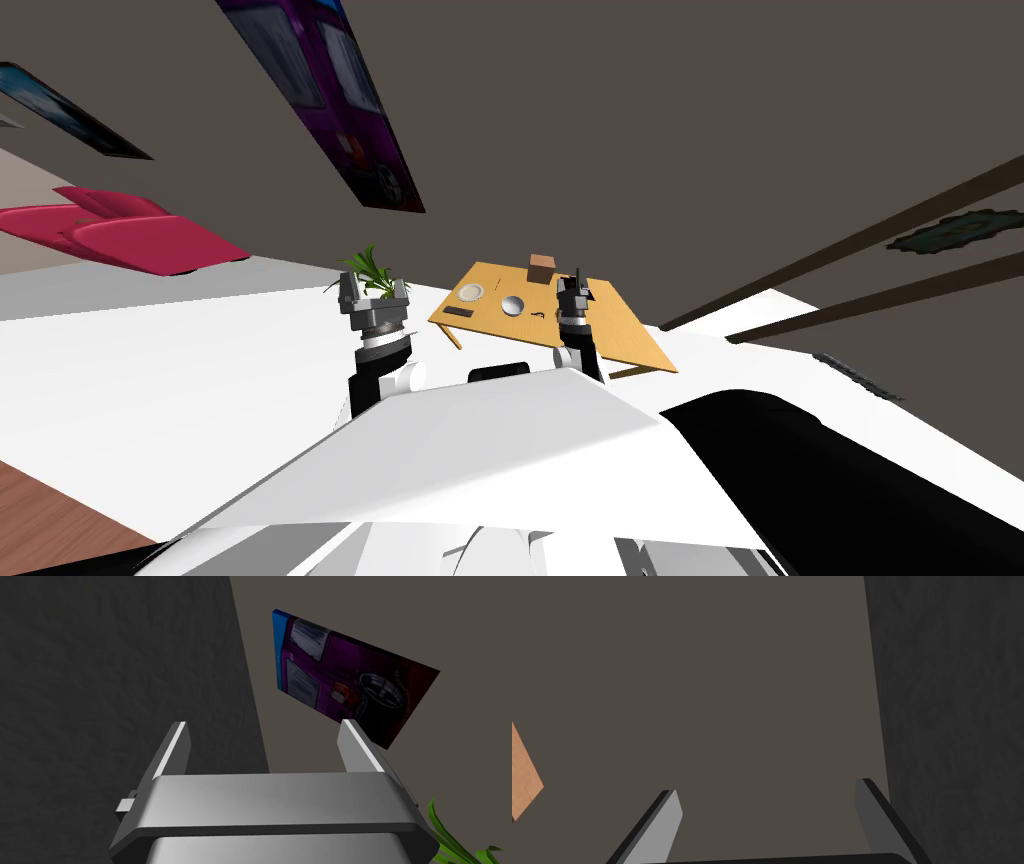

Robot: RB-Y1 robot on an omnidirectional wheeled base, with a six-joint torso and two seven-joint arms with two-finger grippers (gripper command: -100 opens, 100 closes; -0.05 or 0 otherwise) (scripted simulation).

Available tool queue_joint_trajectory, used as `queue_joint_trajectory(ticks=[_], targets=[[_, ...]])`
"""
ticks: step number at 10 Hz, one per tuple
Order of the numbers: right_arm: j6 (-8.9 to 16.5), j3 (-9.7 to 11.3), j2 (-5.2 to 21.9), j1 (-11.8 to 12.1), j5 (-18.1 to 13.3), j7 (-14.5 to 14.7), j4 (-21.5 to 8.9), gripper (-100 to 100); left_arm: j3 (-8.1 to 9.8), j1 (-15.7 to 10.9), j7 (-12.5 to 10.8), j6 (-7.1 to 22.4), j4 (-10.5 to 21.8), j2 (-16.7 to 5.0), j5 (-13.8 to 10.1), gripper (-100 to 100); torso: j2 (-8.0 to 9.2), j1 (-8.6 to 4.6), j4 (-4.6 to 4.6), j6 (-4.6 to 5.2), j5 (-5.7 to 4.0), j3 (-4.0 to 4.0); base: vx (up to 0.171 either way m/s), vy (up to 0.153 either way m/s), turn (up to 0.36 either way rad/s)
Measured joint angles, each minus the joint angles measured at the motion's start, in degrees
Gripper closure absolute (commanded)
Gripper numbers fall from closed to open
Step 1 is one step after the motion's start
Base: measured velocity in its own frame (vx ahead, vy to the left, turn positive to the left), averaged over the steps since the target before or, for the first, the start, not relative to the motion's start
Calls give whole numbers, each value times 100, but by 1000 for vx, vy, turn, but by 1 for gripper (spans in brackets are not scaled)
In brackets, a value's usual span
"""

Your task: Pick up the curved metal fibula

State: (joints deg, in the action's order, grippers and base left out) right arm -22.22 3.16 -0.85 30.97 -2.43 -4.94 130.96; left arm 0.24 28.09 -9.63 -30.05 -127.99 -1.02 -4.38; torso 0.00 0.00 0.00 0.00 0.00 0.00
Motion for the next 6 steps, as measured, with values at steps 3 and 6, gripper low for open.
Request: queue_joint_trajectory(ticks=[3,6], targets=[[2,49,414,-60,27,189,-246,-100,0,0,0,0,0,0,0,0,7,1,1,-1,0,4,-23,9,58],[83,199,871,-134,29,604,-627,-100,0,-1,0,0,0,0,0,0,13,3,3,-1,1,8,-38,16,101]])
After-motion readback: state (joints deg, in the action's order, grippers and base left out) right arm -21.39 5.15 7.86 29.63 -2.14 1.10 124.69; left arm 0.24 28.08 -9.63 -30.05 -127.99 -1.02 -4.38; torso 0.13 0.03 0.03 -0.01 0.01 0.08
